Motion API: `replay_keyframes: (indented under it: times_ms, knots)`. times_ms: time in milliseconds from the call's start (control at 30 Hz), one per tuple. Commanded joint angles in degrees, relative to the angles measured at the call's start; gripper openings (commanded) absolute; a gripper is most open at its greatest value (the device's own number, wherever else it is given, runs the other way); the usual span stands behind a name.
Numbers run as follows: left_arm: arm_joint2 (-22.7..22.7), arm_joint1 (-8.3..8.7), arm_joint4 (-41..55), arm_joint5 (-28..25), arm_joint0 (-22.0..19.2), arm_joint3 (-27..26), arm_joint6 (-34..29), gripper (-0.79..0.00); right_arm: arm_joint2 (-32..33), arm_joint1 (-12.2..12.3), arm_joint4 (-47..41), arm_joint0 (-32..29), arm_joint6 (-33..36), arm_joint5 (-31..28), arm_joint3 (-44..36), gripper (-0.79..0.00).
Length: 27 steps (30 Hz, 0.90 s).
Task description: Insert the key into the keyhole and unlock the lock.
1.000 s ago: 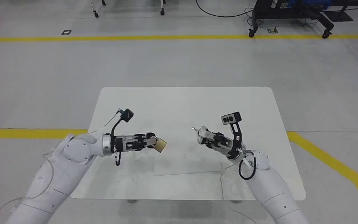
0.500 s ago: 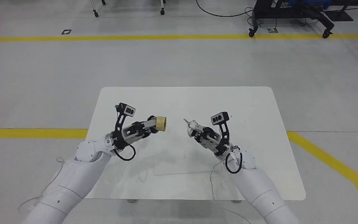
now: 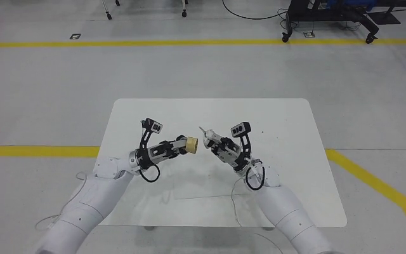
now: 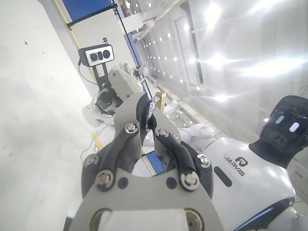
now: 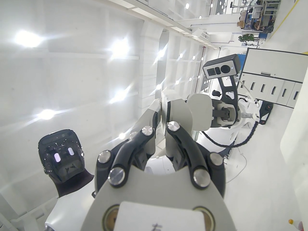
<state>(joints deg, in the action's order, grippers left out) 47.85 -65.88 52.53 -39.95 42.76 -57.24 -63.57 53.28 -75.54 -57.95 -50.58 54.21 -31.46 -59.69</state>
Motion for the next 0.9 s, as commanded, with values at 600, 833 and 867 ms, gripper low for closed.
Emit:
replay_keyframes:
  times_ms: [600, 833, 867]
  knots:
    - [0.75, -2.29, -5.16, -0.91, -0.34, 3.51, 1.1, -0.785, -0.48, -1.4, 9.49, -0.86, -1.6, 1.95, -5.13, -0.785]
    - [2.65, -3.05, 5.65, 7.98, 0.22, 5.08, -3.68, -0.785, 0.75, -1.18, 13.21, -2.52, -3.1, 3.1, -9.4, -0.785]
    - [2.93, -3.16, 6.82, 9.08, 0.07, 5.65, -4.75, -0.785, 1.34, -1.04, 13.45, -2.91, -3.11, 2.98, -10.18, -0.785]
